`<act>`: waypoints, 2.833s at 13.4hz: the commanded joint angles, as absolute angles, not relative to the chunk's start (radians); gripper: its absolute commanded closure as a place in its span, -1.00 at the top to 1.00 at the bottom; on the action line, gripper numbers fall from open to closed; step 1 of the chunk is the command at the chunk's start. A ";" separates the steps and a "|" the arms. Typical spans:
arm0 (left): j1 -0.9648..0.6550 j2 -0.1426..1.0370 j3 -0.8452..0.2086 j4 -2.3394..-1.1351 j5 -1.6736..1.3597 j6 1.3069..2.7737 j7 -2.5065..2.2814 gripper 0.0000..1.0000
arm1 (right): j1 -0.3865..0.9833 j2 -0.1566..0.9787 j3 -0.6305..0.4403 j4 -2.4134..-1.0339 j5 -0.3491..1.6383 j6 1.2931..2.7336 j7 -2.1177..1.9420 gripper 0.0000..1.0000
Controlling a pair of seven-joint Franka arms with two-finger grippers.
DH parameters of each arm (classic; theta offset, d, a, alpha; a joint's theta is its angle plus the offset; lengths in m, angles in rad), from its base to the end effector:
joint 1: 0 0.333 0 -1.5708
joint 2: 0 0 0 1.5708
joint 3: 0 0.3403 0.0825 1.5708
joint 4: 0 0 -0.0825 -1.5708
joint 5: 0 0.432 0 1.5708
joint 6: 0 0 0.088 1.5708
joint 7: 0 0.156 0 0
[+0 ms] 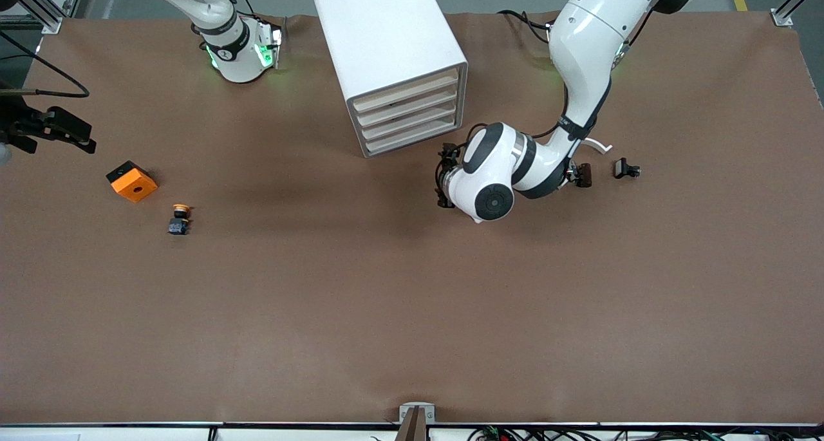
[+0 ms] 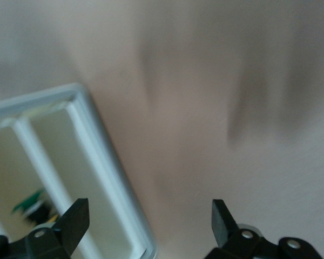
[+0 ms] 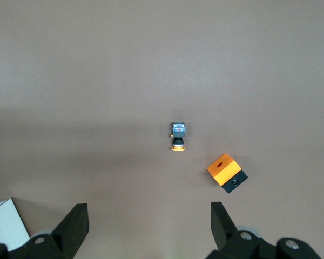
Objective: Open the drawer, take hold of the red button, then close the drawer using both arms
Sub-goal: 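Grasp the top drawer front with the left gripper, then pull the top drawer open with the left gripper while the right gripper reaches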
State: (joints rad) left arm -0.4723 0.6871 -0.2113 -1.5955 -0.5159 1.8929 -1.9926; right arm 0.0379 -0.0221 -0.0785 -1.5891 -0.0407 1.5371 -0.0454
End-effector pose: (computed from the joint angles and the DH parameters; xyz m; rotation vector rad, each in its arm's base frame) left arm 0.5106 -0.4782 0.1751 -1.9261 -1.9751 0.9517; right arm 0.5892 -0.0309 0.6007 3.1036 0.0063 -0.0491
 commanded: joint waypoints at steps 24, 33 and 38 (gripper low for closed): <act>-0.512 0.795 -0.207 -1.575 -0.959 1.509 -2.272 -0.22 | 0.077 -0.029 -0.081 -1.586 -0.028 1.540 -0.040 1.00; -0.493 0.825 -0.195 -1.523 -0.954 1.509 -2.282 -1.00 | 0.091 -0.003 -0.081 -1.586 -0.025 1.548 -0.032 1.00; -0.422 0.859 -0.164 -1.442 -0.956 1.514 -2.286 -1.00 | 0.156 0.043 -0.083 -1.520 -0.026 1.540 0.032 1.00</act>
State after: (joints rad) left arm -0.4519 0.8074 -0.1655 -1.5239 -0.9398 1.5245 -2.2703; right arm 0.1048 0.0183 -0.0762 -1.5730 -0.0386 1.5560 -0.0279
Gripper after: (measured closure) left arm 0.859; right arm 0.000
